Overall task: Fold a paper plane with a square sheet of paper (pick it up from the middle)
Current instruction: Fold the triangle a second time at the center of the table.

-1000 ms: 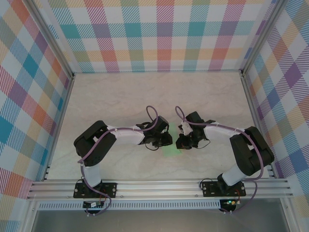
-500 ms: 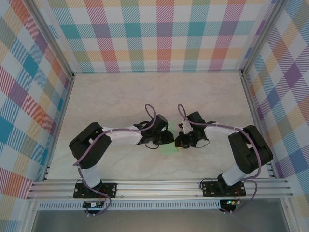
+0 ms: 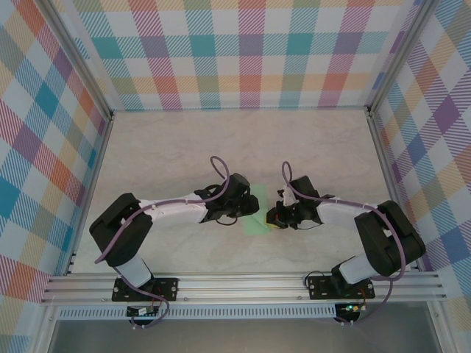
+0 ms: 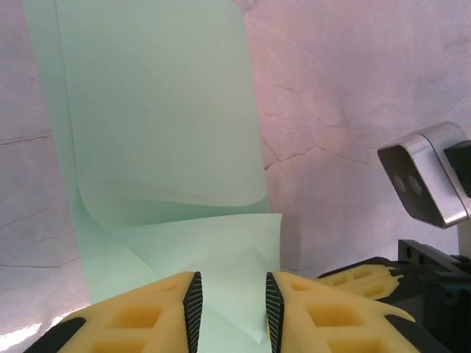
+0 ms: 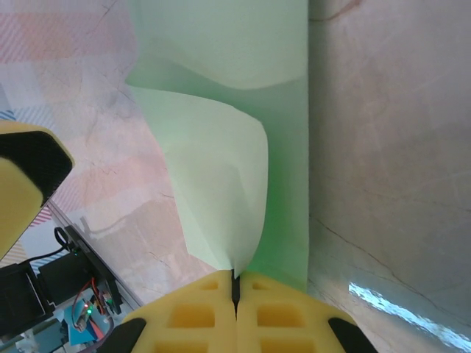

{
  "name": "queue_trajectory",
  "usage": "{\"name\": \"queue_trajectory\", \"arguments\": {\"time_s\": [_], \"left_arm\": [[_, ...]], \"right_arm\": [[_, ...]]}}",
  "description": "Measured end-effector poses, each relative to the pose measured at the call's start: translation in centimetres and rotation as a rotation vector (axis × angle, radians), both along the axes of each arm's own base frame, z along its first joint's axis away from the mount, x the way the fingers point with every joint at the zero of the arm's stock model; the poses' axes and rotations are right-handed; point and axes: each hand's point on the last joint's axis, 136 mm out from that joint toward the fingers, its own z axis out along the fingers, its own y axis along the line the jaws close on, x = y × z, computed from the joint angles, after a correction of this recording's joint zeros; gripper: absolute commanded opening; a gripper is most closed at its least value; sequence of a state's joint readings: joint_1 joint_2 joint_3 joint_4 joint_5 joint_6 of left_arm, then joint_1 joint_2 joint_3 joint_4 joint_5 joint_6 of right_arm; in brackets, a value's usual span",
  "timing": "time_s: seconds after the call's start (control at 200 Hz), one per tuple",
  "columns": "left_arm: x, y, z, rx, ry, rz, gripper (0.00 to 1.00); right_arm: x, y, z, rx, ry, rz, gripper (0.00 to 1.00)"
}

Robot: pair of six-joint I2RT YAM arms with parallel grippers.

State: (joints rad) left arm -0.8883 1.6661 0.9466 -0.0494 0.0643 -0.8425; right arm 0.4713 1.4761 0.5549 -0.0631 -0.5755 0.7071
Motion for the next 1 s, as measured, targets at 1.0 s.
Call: {"name": "queue_trajectory", "arguments": {"time_s": [1.0], "left_arm": [[0.4,-1.1,-4.7,0.011,0.063,0.018,0.29]], "right_arm": [[0.1,-1.2,-0.8,-0.140,-0.058,0.118,0.28]]}}
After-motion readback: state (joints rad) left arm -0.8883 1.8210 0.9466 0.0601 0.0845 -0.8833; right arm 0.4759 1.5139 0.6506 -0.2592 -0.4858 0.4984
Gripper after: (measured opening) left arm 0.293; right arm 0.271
